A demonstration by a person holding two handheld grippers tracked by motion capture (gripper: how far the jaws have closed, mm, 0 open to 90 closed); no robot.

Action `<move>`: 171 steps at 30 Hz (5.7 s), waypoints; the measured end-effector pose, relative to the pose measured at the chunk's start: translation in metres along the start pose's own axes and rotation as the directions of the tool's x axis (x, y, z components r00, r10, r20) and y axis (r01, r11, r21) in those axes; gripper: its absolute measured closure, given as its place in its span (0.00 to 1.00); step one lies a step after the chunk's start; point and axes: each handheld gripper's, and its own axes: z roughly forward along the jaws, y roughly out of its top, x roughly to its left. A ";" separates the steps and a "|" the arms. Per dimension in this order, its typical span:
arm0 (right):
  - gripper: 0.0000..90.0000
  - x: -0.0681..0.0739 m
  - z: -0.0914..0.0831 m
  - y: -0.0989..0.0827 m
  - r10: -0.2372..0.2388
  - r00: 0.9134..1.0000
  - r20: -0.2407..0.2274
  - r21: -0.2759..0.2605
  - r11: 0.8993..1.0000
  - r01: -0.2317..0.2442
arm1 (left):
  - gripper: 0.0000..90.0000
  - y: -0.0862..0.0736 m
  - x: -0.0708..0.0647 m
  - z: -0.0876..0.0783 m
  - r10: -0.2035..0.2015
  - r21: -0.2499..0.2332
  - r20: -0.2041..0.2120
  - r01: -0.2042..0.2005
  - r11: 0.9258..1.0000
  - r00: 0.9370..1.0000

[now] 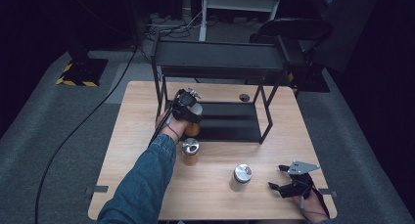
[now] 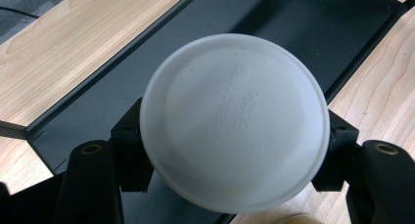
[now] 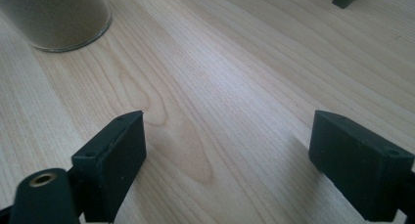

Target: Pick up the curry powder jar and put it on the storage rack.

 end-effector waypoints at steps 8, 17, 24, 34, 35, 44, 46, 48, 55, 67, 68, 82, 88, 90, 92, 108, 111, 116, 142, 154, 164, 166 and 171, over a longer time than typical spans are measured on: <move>0.15 0.000 0.000 0.000 0.000 1.000 0.000 0.000 1.000 0.000 | 0.37 0.000 0.004 0.002 -0.007 0.014 0.011 0.007 1.000 1.000; 0.15 0.000 0.000 0.000 -0.001 1.000 0.000 0.000 1.000 0.001 | 0.37 -0.002 0.013 0.000 -0.019 0.026 0.033 0.018 1.000 0.999; 0.15 0.000 0.000 0.000 0.000 1.000 0.000 0.000 1.000 0.000 | 0.25 -0.007 0.013 -0.004 -0.016 -0.010 0.037 0.016 1.000 0.999; 0.15 0.000 0.000 0.000 0.000 1.000 0.000 0.000 1.000 0.000 | 0.17 -0.016 0.013 -0.020 -0.005 -0.051 0.047 0.007 0.999 0.999; 0.15 0.000 0.000 0.000 0.000 1.000 0.001 0.000 1.000 0.000 | 0.16 -0.017 0.012 -0.021 -0.001 -0.057 0.048 0.004 0.998 0.999; 0.15 0.000 0.001 0.001 0.004 1.000 0.002 0.001 1.000 -0.004 | 0.16 -0.025 0.006 -0.041 0.024 -0.083 0.050 -0.020 0.996 0.998; 0.15 0.000 0.001 0.001 0.004 1.000 0.003 0.000 1.000 -0.004 | 0.16 -0.028 0.004 -0.046 0.026 -0.090 0.050 -0.022 0.996 0.998; 0.14 0.001 0.001 0.001 0.006 1.000 0.003 0.001 1.000 -0.006 | 0.16 -0.033 0.003 -0.050 0.025 -0.100 0.050 -0.020 0.995 0.998; 0.14 0.000 0.003 0.002 0.004 1.000 0.001 0.001 1.000 -0.004 | 0.16 -0.054 -0.002 -0.071 0.021 -0.123 0.037 -0.016 0.992 0.999; 0.14 0.001 0.003 0.002 0.007 1.000 0.006 0.002 1.000 -0.007 | 0.15 -0.088 -0.004 -0.097 0.032 -0.141 0.027 -0.028 0.990 0.999; 0.14 0.002 0.003 0.002 0.007 1.000 0.006 0.002 1.000 -0.007 | 0.15 -0.091 -0.005 -0.100 0.035 -0.145 0.026 -0.031 0.989 0.999; 0.13 0.002 0.003 0.003 0.007 1.000 0.007 0.004 1.000 -0.008 | 0.15 -0.133 -0.013 -0.126 0.030 -0.176 -0.011 -0.032 0.984 0.999; 0.13 0.002 0.003 0.003 0.008 1.000 0.007 0.004 1.000 -0.008 | 0.15 -0.149 -0.013 -0.133 0.016 -0.180 -0.020 -0.020 0.984 1.000; 0.13 0.002 0.003 0.003 0.008 1.000 0.007 0.005 1.000 -0.008 | 0.15 -0.154 -0.013 -0.134 0.013 -0.181 -0.022 -0.017 0.983 1.000; 0.13 0.002 0.003 0.003 0.008 1.000 0.007 0.005 1.000 -0.008 | 0.15 -0.161 -0.013 -0.134 0.006 -0.184 -0.020 -0.010 0.983 1.000; 0.13 0.002 0.003 0.003 0.008 1.000 0.007 0.005 1.000 -0.008 | 0.15 -0.210 -0.013 -0.126 -0.026 -0.188 -0.033 0.020 0.982 0.999; 0.13 0.002 0.003 0.003 0.008 1.000 0.007 0.005 1.000 -0.008 | 0.15 -0.220 -0.012 -0.121 -0.030 -0.178 -0.038 0.023 0.984 0.999; 0.13 0.002 0.003 0.003 0.008 1.000 0.007 0.005 1.000 -0.008 | 0.15 -0.236 -0.014 -0.113 -0.049 -0.184 -0.049 0.039 0.982 0.998; 0.13 0.002 0.003 0.003 0.008 1.000 0.007 0.005 1.000 -0.008 | 0.15 -0.293 -0.018 -0.074 -0.108 -0.191 -0.062 0.095 0.977 0.992; 0.11 0.003 0.003 0.004 0.008 1.000 0.012 0.008 1.000 -0.008 | 0.15 -0.307 -0.022 -0.058 -0.141 -0.184 -0.059 0.128 0.974 0.988; 0.10 0.002 0.004 0.004 0.009 1.000 0.009 0.011 1.000 -0.009 | 0.14 -0.314 -0.023 -0.050 -0.158 -0.187 -0.062 0.144 0.972 0.985; 0.10 0.001 0.004 0.005 0.009 1.000 0.005 0.013 1.000 -0.009 | 0.14 -0.309 -0.023 -0.049 -0.145 -0.157 -0.066 0.133 0.979 0.987; 0.09 0.002 0.004 0.005 0.007 1.000 0.008 0.014 1.000 -0.007 | 0.10 -0.308 -0.021 -0.048 -0.135 -0.149 -0.056 0.126 0.981 0.989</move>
